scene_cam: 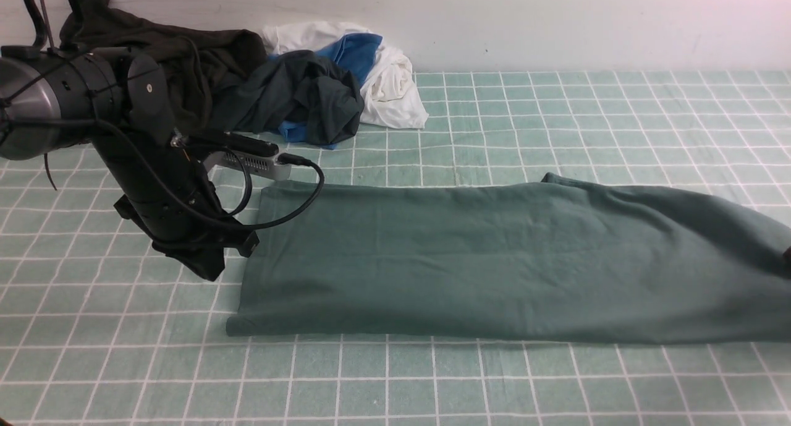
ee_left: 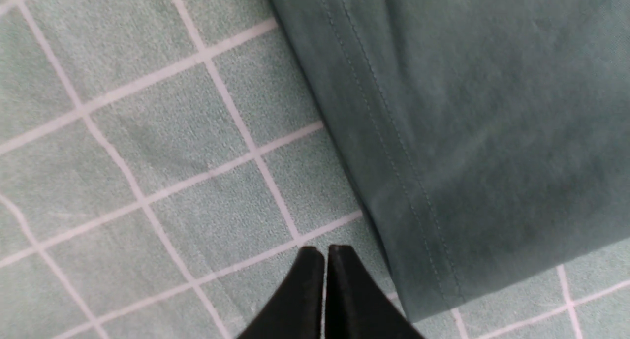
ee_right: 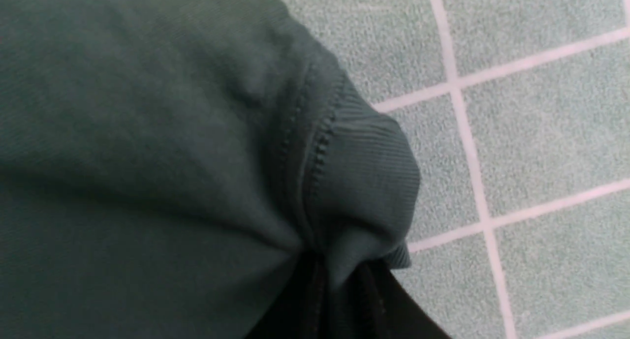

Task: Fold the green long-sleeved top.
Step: Use the right arm to drag the right edge of the fabric to the left and folds it over the left edge

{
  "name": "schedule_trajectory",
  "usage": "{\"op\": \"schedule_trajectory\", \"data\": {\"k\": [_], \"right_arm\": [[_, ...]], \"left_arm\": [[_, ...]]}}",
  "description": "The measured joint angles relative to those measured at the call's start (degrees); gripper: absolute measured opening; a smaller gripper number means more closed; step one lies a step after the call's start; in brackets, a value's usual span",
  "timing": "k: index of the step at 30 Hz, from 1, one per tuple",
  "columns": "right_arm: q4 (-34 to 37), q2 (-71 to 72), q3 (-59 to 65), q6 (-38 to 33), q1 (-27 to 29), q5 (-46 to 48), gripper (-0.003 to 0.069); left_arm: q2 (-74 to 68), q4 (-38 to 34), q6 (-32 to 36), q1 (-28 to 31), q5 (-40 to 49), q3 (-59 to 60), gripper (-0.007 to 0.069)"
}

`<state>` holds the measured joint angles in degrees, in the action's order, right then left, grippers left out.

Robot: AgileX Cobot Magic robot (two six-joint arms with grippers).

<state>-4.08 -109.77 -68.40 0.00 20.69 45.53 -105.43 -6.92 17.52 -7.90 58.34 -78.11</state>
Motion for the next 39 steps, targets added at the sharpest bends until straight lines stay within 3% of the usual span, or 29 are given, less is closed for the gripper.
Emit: {"op": "schedule_trajectory", "data": {"k": [9, 14, 16, 22, 26, 32, 39], "right_arm": [[-1.6, 13.7, -1.7, -1.1, -1.8, 2.5, 0.0025], [-2.1, 19.9, -10.2, -1.4, -13.4, 9.6, 0.0025], [-2.1, 20.1, -15.9, -1.7, -23.2, 12.4, 0.0024], [-0.8, 15.4, -25.2, -1.9, -42.3, 12.2, 0.0024], [0.5, 8.1, -30.5, -1.6, -52.0, 10.2, 0.0024], [2.9, -5.6, -38.8, -1.5, -61.2, 8.8, 0.0024], [5.2, -16.1, -45.6, -0.7, -64.8, 7.6, 0.0044]], "left_arm": [[14.7, -0.2, -0.3, 0.0, 1.6, 0.3, -0.0004], [26.1, -4.1, -0.6, 0.0, -0.3, 4.0, -0.0004], [31.8, -5.5, -0.6, 0.0, -1.7, 8.3, -0.0004], [45.7, -5.6, -0.5, 0.0, -2.9, 18.6, -0.0004], [56.4, -5.6, -0.7, 0.0, -2.8, 25.2, -0.0004], [69.6, -3.1, -3.7, 0.0, 0.1, 31.6, -0.0004], [77.9, 1.2, -7.4, 0.0, 1.5, 34.6, -0.0004]]}}
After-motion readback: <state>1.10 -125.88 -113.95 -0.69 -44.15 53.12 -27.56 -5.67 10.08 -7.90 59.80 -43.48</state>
